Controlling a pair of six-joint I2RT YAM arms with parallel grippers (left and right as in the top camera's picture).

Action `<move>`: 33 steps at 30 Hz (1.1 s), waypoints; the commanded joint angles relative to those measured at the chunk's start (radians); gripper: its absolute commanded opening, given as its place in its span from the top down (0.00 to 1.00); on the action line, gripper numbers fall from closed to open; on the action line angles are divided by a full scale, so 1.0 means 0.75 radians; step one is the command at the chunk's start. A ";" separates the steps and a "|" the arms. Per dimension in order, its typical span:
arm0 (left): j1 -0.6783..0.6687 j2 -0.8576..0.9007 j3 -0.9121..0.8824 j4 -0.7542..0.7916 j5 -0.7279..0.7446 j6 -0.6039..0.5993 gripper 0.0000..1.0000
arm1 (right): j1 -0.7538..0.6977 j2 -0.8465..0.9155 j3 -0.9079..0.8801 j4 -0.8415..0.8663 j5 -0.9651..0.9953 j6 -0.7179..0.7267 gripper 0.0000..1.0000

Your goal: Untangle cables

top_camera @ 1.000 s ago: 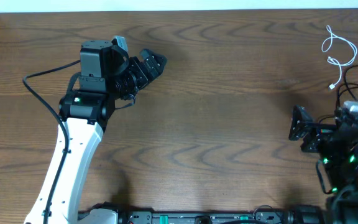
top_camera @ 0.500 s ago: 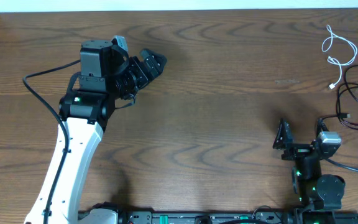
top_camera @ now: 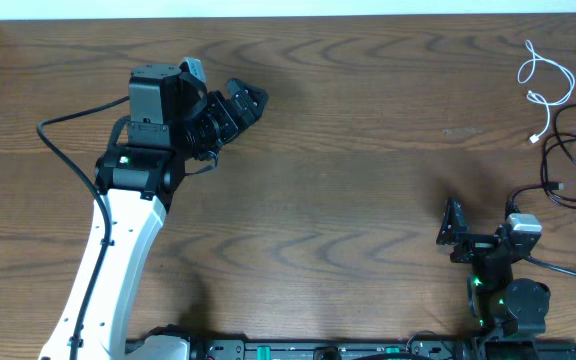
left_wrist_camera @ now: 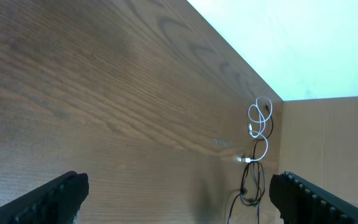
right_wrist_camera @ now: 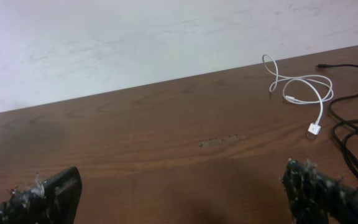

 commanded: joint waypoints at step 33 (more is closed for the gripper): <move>0.071 -1.568 -1.554 0.887 -0.726 1.058 0.02 | 0.009 -0.007 -0.003 -0.005 -0.008 -0.010 0.01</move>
